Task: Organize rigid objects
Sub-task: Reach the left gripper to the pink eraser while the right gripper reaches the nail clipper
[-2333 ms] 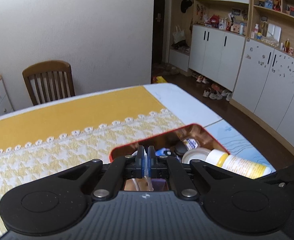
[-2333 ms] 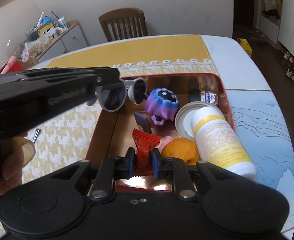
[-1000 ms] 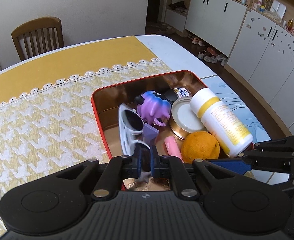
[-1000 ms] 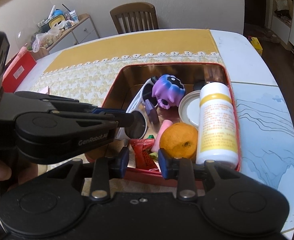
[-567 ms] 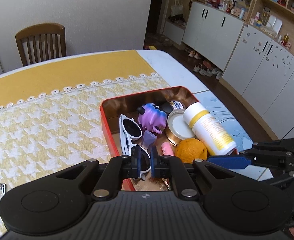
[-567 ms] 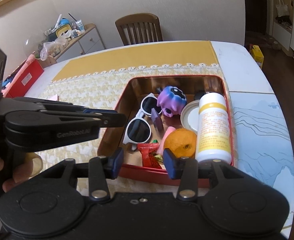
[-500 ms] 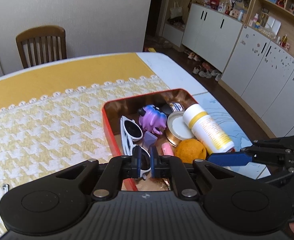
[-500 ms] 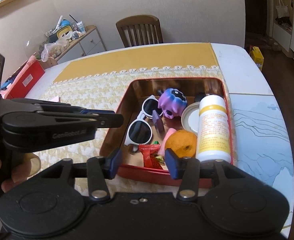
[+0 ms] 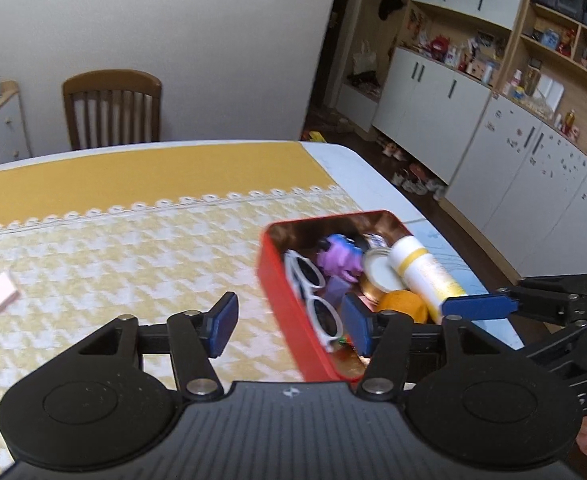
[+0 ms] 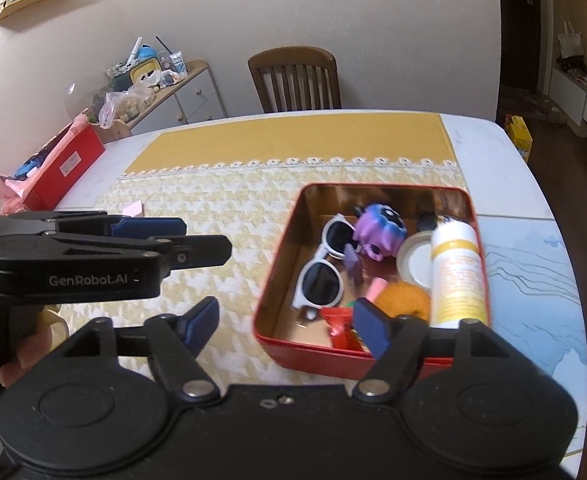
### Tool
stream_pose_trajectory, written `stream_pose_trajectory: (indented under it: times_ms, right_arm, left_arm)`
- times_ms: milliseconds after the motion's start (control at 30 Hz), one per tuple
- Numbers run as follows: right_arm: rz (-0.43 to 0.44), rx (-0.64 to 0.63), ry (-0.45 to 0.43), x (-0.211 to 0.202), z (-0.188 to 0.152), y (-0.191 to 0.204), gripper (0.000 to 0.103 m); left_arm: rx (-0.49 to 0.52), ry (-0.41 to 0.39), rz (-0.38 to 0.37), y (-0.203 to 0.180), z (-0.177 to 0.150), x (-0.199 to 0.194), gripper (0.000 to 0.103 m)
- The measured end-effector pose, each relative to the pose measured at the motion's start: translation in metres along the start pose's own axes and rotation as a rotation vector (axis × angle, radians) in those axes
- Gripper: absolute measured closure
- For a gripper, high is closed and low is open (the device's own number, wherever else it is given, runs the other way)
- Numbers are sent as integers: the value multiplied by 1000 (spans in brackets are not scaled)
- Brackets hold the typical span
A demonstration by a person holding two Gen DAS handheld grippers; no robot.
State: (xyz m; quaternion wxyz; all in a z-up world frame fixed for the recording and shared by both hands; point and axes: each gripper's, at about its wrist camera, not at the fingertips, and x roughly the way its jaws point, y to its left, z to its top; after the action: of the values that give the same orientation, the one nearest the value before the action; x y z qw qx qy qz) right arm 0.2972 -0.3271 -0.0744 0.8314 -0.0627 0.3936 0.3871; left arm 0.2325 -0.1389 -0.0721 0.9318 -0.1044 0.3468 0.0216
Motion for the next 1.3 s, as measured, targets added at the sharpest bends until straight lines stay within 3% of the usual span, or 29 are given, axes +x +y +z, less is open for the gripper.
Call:
stream_pose_trajectory:
  times_ms: [167, 367, 867, 1133, 1300]
  right_arm:
    - [-16, -9, -22, 2, 5, 27, 11]
    - [-21, -19, -37, 11, 6, 61, 3]
    - [1, -39, -15, 63, 8, 147, 0]
    - [-14, -58, 26, 97, 12, 184, 0]
    - [-8, -78, 53, 122, 16, 203, 1]
  left_arm:
    - [-18, -24, 28, 30, -5, -18, 32]
    - [-35, -39, 60, 72, -12, -37, 26]
    - [-89, -57, 169, 191, -26, -60, 20]
    - [-60, -65, 209, 249, -16, -47, 20]
    - [-41, -31, 186, 277, -15, -23, 20]
